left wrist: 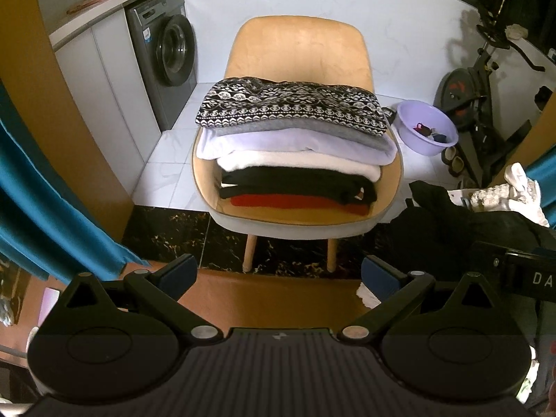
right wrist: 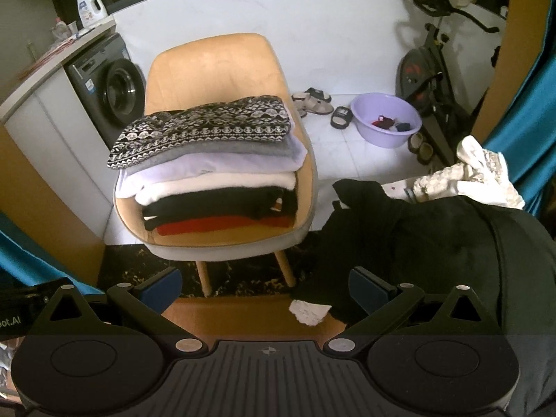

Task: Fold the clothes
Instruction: 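Open both grippers and pull them back from the clothes stack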

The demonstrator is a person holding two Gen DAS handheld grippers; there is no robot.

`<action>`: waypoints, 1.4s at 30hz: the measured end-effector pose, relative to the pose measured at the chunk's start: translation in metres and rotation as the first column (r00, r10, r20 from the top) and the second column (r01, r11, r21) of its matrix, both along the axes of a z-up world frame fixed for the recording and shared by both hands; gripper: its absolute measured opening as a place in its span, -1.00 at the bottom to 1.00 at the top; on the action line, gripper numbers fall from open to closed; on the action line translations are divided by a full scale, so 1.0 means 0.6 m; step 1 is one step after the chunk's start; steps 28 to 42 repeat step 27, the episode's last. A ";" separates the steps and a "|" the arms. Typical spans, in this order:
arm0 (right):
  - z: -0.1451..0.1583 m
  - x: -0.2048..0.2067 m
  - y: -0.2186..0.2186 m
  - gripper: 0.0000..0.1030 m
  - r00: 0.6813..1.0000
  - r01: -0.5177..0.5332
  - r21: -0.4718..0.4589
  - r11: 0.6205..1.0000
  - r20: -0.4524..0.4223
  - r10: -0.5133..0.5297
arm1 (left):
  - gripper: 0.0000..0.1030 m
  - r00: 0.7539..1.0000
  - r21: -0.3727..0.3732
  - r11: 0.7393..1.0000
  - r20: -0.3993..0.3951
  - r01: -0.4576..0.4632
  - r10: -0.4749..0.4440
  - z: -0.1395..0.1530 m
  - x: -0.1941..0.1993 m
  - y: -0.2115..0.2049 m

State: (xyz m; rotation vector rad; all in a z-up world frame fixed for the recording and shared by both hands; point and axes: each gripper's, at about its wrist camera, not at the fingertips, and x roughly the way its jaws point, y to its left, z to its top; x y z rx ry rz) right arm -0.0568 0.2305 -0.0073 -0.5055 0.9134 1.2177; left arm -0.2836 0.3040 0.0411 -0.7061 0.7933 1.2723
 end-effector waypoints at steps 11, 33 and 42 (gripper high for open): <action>0.006 0.012 -0.015 0.98 1.000 -0.003 0.008 1.000 0.019 0.003 | 0.99 1.000 0.007 1.000 0.019 -0.004 0.003 0.004 0.012 -0.010; 0.005 0.010 -0.021 0.98 1.000 -0.007 0.011 1.000 0.027 0.007 | 0.99 0.999 -0.024 1.000 0.036 -0.015 0.016 -0.005 0.012 -0.006; 0.005 0.010 -0.021 0.98 1.000 -0.007 0.011 1.000 0.027 0.007 | 0.99 0.999 -0.024 1.000 0.036 -0.015 0.016 -0.005 0.012 -0.006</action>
